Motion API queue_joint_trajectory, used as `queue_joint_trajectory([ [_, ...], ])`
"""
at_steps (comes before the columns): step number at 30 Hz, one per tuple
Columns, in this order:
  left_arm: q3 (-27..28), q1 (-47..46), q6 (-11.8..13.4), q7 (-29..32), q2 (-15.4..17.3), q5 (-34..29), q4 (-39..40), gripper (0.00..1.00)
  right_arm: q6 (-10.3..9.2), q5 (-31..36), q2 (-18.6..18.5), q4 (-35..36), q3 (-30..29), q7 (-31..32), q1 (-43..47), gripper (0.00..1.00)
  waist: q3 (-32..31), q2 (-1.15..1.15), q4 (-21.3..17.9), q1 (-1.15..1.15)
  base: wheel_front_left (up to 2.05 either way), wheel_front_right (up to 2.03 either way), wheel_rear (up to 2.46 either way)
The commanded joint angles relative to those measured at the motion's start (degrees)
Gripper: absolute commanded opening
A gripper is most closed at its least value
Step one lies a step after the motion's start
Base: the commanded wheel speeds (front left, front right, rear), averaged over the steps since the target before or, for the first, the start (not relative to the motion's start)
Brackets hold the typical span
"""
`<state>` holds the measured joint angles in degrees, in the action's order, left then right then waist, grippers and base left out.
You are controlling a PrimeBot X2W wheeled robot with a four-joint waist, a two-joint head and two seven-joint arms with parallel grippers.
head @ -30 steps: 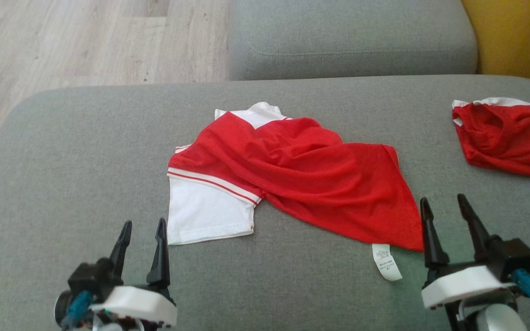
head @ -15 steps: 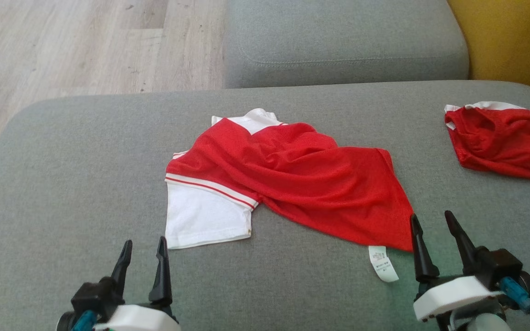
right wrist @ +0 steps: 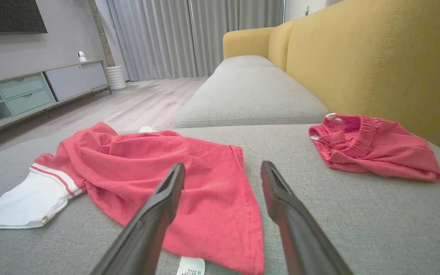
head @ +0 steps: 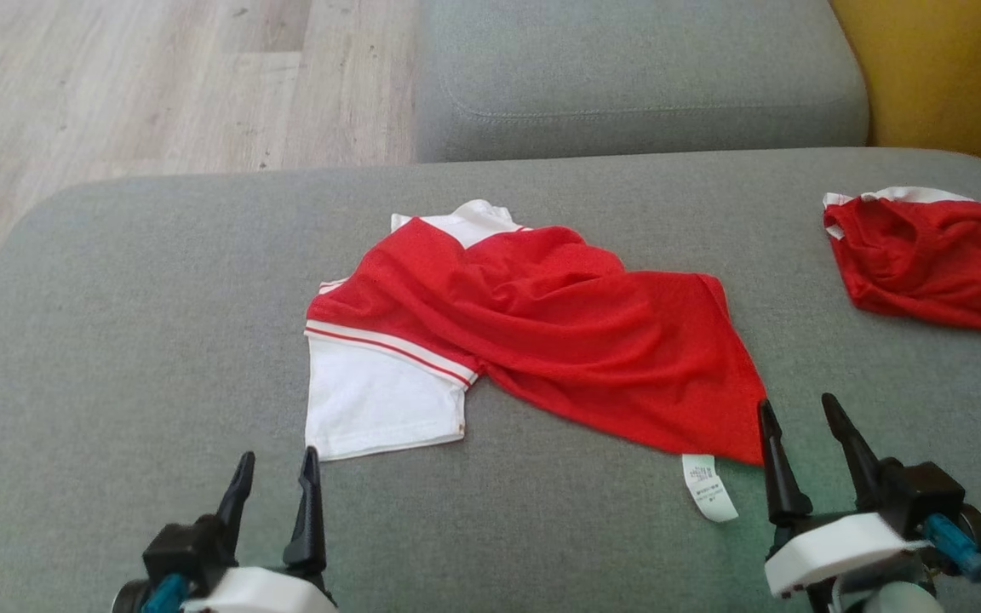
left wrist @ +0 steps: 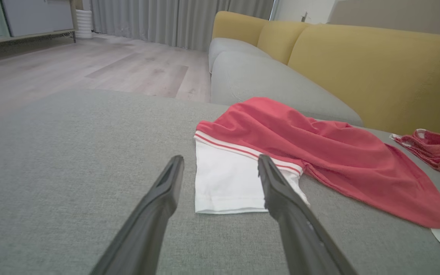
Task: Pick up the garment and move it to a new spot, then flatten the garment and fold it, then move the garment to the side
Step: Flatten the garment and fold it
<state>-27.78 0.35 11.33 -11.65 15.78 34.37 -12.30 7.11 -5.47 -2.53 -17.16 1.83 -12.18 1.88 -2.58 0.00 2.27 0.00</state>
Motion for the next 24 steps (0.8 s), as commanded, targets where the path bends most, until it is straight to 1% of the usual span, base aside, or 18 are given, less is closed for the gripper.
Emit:
queue_joint_trajectory([
  [1, 1.81, -2.85, -0.2, 0.43, 1.34, 0.1, 1.12, 1.0, 0.37, 0.16, -0.34, 2.03, 1.38, -0.8, -2.44, 1.0, 0.52, 0.0, -0.05, 0.0, 0.0, 0.0, 0.0],
  [5, 1.29, -5.96, -1.22, 3.1, 1.76, 0.42, -2.4, 1.0, 0.37, 0.03, -0.34, 2.31, 1.46, -0.35, -3.07, 1.0, 1.78, 0.0, -0.62, 0.0, 0.0, 0.0, 0.0],
  [9, 0.82, -10.0, -1.89, 6.62, 1.34, 1.1, -7.34, 1.0, 0.37, 0.16, -0.34, 2.59, 1.29, 0.04, -3.78, 1.0, 3.83, 0.0, -1.46, 0.0, 0.0, 0.0, 0.0],
  [12, 0.89, -13.23, -2.54, 8.18, 0.77, 1.75, -10.76, 1.0, 0.37, 0.3, -0.34, 2.91, 1.8, 0.26, -4.71, 1.0, 6.02, 0.0, -2.39, 0.0, 0.0, 0.0, 0.0],
  [16, 1.28, -16.5, -3.48, 9.54, -0.24, 3.09, -15.01, 1.0, 0.37, 0.47, -0.34, 3.07, 2.02, 0.34, -5.95, 1.0, 8.46, 0.0, -3.58, 0.0, 0.0, 0.0, 0.0],
  [19, 1.55, -18.28, -3.51, 10.4, -0.65, 3.68, -18.22, 1.0, 0.37, 0.55, -0.34, 2.98, 2.09, 0.29, -6.84, 1.0, 9.93, 0.0, -4.49, 0.0, 0.0, 0.0, 0.0],
  [24, 0.83, -19.93, -4.3, 11.72, -1.47, 4.08, -21.61, 1.0, 0.37, 0.85, -0.34, 2.32, 1.39, 0.25, -7.65, 1.0, 11.1, 0.0, -5.32, 0.0, 0.0, 0.0, 0.0],
])
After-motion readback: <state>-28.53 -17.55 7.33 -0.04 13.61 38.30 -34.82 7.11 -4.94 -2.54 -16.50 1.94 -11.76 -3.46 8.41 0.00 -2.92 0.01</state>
